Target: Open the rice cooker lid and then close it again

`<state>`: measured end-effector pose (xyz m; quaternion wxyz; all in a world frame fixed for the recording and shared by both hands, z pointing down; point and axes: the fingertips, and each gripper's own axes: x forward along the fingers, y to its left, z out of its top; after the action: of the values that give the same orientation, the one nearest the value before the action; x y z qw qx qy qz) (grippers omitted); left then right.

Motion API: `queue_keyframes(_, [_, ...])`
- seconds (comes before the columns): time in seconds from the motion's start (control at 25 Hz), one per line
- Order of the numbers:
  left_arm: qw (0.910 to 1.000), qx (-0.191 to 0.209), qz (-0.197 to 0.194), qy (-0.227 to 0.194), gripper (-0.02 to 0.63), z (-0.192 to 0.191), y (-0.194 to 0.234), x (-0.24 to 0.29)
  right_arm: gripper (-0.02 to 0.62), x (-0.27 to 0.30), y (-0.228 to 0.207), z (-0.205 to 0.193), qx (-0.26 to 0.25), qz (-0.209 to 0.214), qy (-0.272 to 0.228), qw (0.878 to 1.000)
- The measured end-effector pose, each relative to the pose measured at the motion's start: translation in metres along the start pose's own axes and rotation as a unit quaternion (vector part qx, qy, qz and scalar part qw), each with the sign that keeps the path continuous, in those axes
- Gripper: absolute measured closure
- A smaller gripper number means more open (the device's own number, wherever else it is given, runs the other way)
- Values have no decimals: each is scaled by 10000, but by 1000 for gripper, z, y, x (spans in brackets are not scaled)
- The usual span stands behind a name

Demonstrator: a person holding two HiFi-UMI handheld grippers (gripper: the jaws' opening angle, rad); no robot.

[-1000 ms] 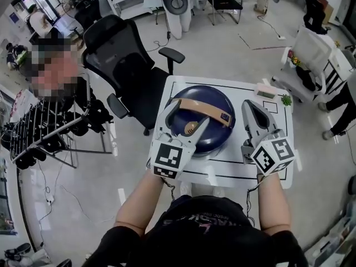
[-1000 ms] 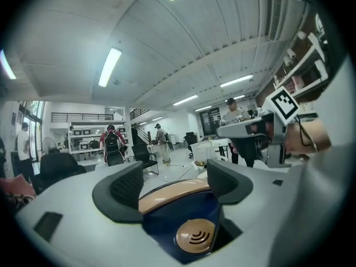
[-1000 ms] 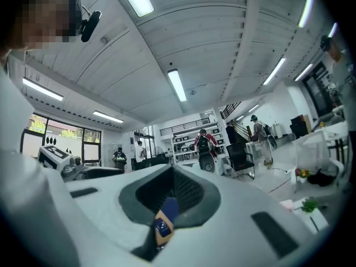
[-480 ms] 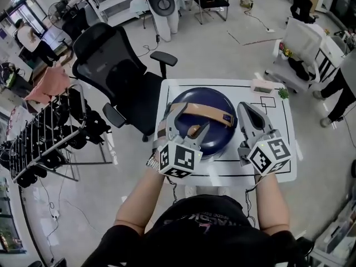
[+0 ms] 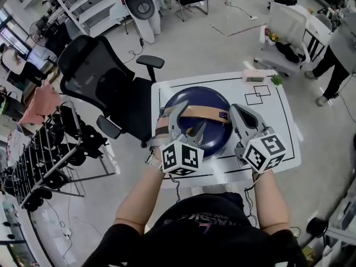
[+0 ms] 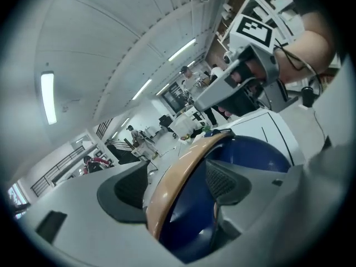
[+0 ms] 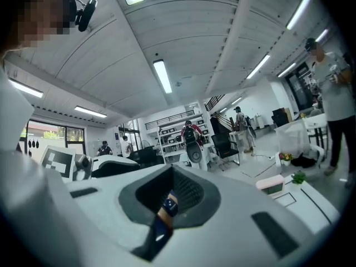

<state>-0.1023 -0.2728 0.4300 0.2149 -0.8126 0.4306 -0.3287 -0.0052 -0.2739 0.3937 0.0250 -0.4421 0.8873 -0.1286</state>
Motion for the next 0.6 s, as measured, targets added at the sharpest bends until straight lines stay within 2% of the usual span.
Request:
queue_keyframes(0.44, [9945,1002,-282,68,399,0,-12,16,594,14,-1,-29,211,-63,576,9981])
queue_keyframes(0.6, [9914,1284,-257,41,407,2,-13,17,594,16,2,-36,218,-79,736,9970])
